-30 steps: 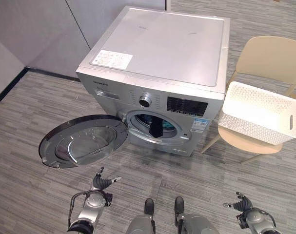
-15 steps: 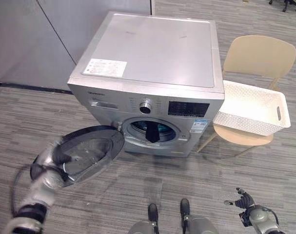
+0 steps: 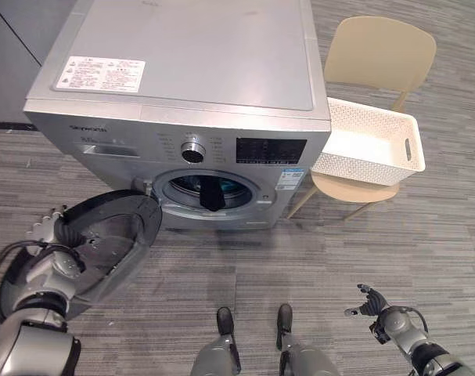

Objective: Grab the laundry basket,head to the washer,open it,put in the laundry and shut it.

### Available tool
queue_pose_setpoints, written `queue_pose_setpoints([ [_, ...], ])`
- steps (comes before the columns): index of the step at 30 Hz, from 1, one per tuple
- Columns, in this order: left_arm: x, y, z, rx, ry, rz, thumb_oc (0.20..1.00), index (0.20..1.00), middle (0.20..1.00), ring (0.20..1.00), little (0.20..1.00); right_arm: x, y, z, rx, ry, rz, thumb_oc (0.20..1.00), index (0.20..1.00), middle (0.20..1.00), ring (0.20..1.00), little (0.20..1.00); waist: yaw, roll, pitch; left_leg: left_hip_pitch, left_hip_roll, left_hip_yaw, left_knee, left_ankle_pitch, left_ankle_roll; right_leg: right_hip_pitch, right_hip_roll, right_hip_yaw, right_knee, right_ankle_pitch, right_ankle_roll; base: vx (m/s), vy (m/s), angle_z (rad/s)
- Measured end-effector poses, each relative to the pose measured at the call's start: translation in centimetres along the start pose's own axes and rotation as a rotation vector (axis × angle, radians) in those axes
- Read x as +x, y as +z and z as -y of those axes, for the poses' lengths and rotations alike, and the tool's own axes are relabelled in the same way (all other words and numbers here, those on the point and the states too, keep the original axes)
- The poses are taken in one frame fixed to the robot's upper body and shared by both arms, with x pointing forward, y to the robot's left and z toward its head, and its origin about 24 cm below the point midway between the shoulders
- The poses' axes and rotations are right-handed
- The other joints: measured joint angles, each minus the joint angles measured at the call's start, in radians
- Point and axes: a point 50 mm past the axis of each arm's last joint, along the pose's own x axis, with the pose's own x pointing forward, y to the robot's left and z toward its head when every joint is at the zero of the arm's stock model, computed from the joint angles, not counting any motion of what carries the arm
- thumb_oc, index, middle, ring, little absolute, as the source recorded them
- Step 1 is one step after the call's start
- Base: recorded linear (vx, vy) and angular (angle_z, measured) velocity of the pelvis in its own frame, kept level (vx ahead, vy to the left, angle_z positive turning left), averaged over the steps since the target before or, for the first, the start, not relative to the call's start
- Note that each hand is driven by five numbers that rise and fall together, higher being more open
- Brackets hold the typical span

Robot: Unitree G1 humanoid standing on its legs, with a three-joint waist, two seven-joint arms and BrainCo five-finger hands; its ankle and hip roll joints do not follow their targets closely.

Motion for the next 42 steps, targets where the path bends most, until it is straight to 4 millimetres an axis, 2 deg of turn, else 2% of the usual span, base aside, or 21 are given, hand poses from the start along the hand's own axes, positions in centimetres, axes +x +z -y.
queue_pose_setpoints([
  [1, -0.6, -0.7, 1.8, -0.022, -0.047, -0.015, 1.0, 1.0, 1.0, 1.0, 1.0, -0.1, -0.1, -0.1, 0.004, -0.002, -0.002, 1.0, 1.0, 1.0, 1.0, 1.0, 0.008, 0.007, -0.002, 0.025, -0.002, -0.002, -0.01, -0.002, 0.0, 0.022, -0.003, -0.002, -0.002, -0.002, 0.002, 0.05, -0.054, 0.02],
  [2, -1.5, -0.9, 3.8, -0.125, -0.079, -0.026, 1.0, 1.0, 1.0, 1.0, 1.0, -0.1, -0.3, -0.1, 0.023, -0.014, -0.008, 1.0, 1.0, 1.0, 1.0, 1.0, 0.028, 0.017, -0.002, 0.025, -0.005, -0.004, -0.017, 0.0, 0.002, 0.021, -0.006, -0.005, -0.002, -0.005, 0.005, 0.05, -0.069, 0.08],
  [5, -5.6, -0.5, 10.0, -0.496, -0.139, -0.049, 1.0, 1.0, 1.0, 1.0, 1.0, -0.8, -1.6, -0.4, 0.077, -0.034, -0.041, 1.0, 1.0, 1.0, 1.0, 1.0, 0.031, 0.067, -0.007, 0.082, -0.024, -0.034, -0.028, 0.004, 0.007, 0.096, -0.019, -0.032, -0.023, -0.014, 0.016, 0.03, -0.06, 0.31],
  [7, -8.5, -1.0, 14.3, -0.518, -0.313, -0.089, 1.0, 1.0, 1.0, 1.0, 1.0, -1.0, -2.1, -0.7, 0.07, -0.027, -0.05, 1.0, 1.0, 1.0, 1.0, 1.0, 0.039, 0.083, -0.028, 0.1, -0.028, -0.057, -0.039, 0.002, 0.006, 0.114, -0.021, -0.045, -0.022, -0.028, 0.021, -0.01, -0.097, 0.23],
  [8, -10.4, 0.3, 16.2, -0.58, -0.4, -0.046, 1.0, 1.0, 1.0, 1.0, 1.0, -0.9, -1.8, -0.7, 0.048, -0.027, -0.037, 1.0, 1.0, 1.0, 1.0, 1.0, 0.047, 0.086, -0.031, 0.098, -0.026, -0.061, -0.043, 0.008, 0.007, 0.114, -0.019, -0.05, -0.022, -0.031, 0.025, -0.02, -0.114, 0.17],
  [12, -12.6, 3.5, 18.4, -0.612, -0.589, 0.058, 1.0, 1.0, 1.0, 1.0, 1.0, -0.9, -1.5, -1.0, 0.047, -0.022, -0.029, 1.0, 1.0, 1.0, 1.0, 1.0, 0.051, 0.082, -0.032, 0.104, -0.022, -0.08, -0.043, 0.018, 0.003, 0.127, -0.012, -0.064, -0.022, -0.03, 0.023, -0.02, -0.074, 0.12],
  [13, -13.7, 5.2, 19.4, -0.62, -0.68, 0.11, 1.0, 1.0, 1.0, 1.0, 1.0, -0.9, -1.2, -1.2, 0.051, -0.019, -0.023, 1.0, 1.0, 1.0, 1.0, 1.0, 0.035, 0.075, -0.033, 0.106, -0.013, -0.078, -0.043, 0.025, 0.0, 0.128, -0.011, -0.065, -0.022, -0.031, 0.025, -0.05, -0.159, 0.0],
  [14, -14.1, 5.9, 19.7, -0.63, -0.704, 0.129, 1.0, 1.0, 1.0, 1.0, 1.0, -0.9, -1.2, -1.5, 0.048, -0.012, -0.024, 1.0, 1.0, 1.0, 1.0, 1.0, 0.032, 0.074, -0.033, 0.11, -0.012, -0.076, -0.043, 0.025, 0.0, 0.129, -0.011, -0.064, -0.021, -0.032, 0.025, -0.02, -0.11, -0.06],
  [17, -15.6, 10.5, 19.2, -0.606, -0.792, 0.342, 1.0, 1.0, 1.0, 1.0, 1.0, -1.1, -1.6, -2.5, 0.0, 0.023, -0.03, 1.0, 1.0, 1.0, 1.0, 1.0, 0.02, 0.073, -0.033, 0.132, -0.005, -0.054, -0.061, 0.032, -0.008, 0.127, 0.003, -0.037, -0.018, -0.035, 0.018, -0.02, -0.074, -0.22],
  [18, -15.2, 12.1, 19.1, -0.589, -0.791, 0.395, 1.0, 1.0, 1.0, 1.0, 1.0, -1.2, -2.0, -2.7, -0.006, 0.025, -0.041, 1.0, 1.0, 1.0, 1.0, 1.0, 0.012, 0.078, -0.036, 0.135, -0.003, -0.052, -0.064, 0.035, -0.009, 0.125, 0.005, -0.032, -0.016, -0.035, 0.018, -0.03, -0.028, -0.21],
  [19, -13.8, 14.0, 18.9, -0.552, -0.768, 0.421, 1.0, 1.0, 1.0, 1.0, 1.0, -1.2, -2.0, -2.7, -0.01, 0.023, -0.042, 1.0, 1.0, 1.0, 1.0, 1.0, -0.007, 0.083, -0.039, 0.133, -0.001, -0.052, -0.07, 0.039, -0.01, 0.121, 0.008, -0.029, -0.012, -0.034, 0.017, -0.04, -0.017, -0.13],
  [21, -11.3, 14.9, 18.0, -0.466, -0.663, 0.414, 1.0, 1.0, 1.0, 1.0, 1.0, -1.2, -2.3, -2.6, -0.014, 0.011, -0.059, 1.0, 1.0, 1.0, 1.0, 1.0, -0.035, 0.083, -0.039, 0.125, 0.005, -0.035, -0.079, 0.045, -0.013, 0.088, 0.015, -0.01, 0.004, -0.035, 0.016, -0.03, -0.006, -0.29],
  [25, -7.7, 13.3, 17.0, -0.311, -0.499, 0.291, 1.0, 1.0, 1.0, 1.0, 1.0, -1.5, -3.9, -2.4, -0.027, -0.005, -0.128, 1.0, 1.0, 1.0, 1.0, 1.0, -0.08, 0.08, -0.038, 0.091, 0.012, -0.013, -0.083, 0.052, -0.011, 0.029, 0.025, 0.018, 0.025, -0.028, 0.009, -0.05, -0.008, -0.24],
  [27, -5.0, 10.2, 14.8, -0.219, -0.4, 0.152, 1.0, 1.0, 1.0, 1.0, 1.0, -1.2, -3.3, -1.8, -0.042, -0.02, -0.1, 1.0, 1.0, 1.0, 1.0, 1.0, -0.09, 0.072, -0.035, 0.047, 0.021, 0.021, -0.086, 0.056, -0.012, -0.04, 0.033, 0.044, 0.041, -0.023, 0.001, -0.03, 0.009, -0.43],
  [29, -3.9, 9.0, 13.0, -0.2, -0.338, 0.134, 1.0, 1.0, 1.0, 1.0, 1.0, -1.5, -4.0, -1.4, -0.051, -0.027, -0.112, 1.0, 1.0, 1.0, 1.0, 1.0, -0.094, 0.072, -0.035, 0.029, 0.022, 0.032, -0.094, 0.061, -0.011, -0.062, 0.037, 0.056, 0.036, -0.015, -0.005, 0.02, 0.012, -0.25],
  [31, -3.5, 8.7, 12.2, -0.216, -0.307, 0.139, 1.0, 1.0, 1.0, 1.0, 1.0, -1.7, -4.5, -1.4, -0.052, -0.028, -0.124, 1.0, 1.0, 1.0, 1.0, 1.0, -0.092, 0.072, -0.035, 0.035, 0.023, 0.027, -0.094, 0.061, -0.011, -0.055, 0.039, 0.058, 0.033, -0.012, -0.01, 0.05, 0.004, -0.06],
  [33, -3.9, 9.1, 12.3, -0.253, -0.306, 0.165, 1.0, 1.0, 1.0, 1.0, 1.0, -1.9, -4.7, -1.5, -0.035, -0.027, -0.121, 1.0, 1.0, 1.0, 1.0, 1.0, -0.083, 0.071, -0.033, 0.057, 0.023, 0.009, -0.097, 0.061, -0.011, -0.031, 0.039, 0.063, 0.023, -0.012, -0.01, 0.05, -0.015, -0.06],
  [35, -5.7, 9.6, 13.5, -0.363, -0.34, 0.223, 1.0, 1.0, 1.0, 1.0, 1.0, -1.7, -3.8, -1.5, -0.015, -0.039, -0.083, 1.0, 1.0, 1.0, 1.0, 1.0, -0.08, 0.08, -0.024, 0.112, 0.019, -0.024, -0.115, 0.061, -0.011, 0.045, 0.038, 0.056, -0.02, -0.012, -0.01, 0.04, -0.031, 0.11],
  [37, -6.5, 9.0, 14.3, -0.38, -0.363, 0.218, 1.0, 1.0, 1.0, 1.0, 1.0, -1.5, -3.4, -1.2, -0.003, -0.054, -0.072, 1.0, 1.0, 1.0, 1.0, 1.0, -0.068, 0.086, -0.021, 0.12, 0.022, -0.031, -0.119, 0.061, -0.011, 0.056, 0.04, 0.045, -0.021, -0.013, -0.01, 0.05, -0.043, 0.11],
  [38, -7.7, 7.8, 15.4, -0.46, -0.399, 0.173, 1.0, 1.0, 1.0, 1.0, 1.0, -1.3, -3.0, -0.5, 0.029, -0.083, -0.067, 1.0, 1.0, 1.0, 1.0, 1.0, -0.055, 0.099, -0.014, 0.143, 0.024, -0.033, -0.135, 0.061, -0.012, 0.071, 0.044, 0.043, -0.022, -0.014, -0.011, 0.05, -0.036, 0.05],
  [42, -11.3, 3.1, 18.5, -0.479, -0.539, 0.035, 1.0, 1.0, 1.0, 1.0, 1.0, -1.3, -3.5, 0.3, 0.073, -0.121, -0.092, 1.0, 1.0, 1.0, 1.0, 1.0, -0.039, 0.124, -0.009, 0.203, 0.024, -0.061, -0.14, 0.06, -0.012, 0.142, 0.042, 0.027, -0.023, -0.038, -0.008, 0.02, -0.028, 0.18],
])
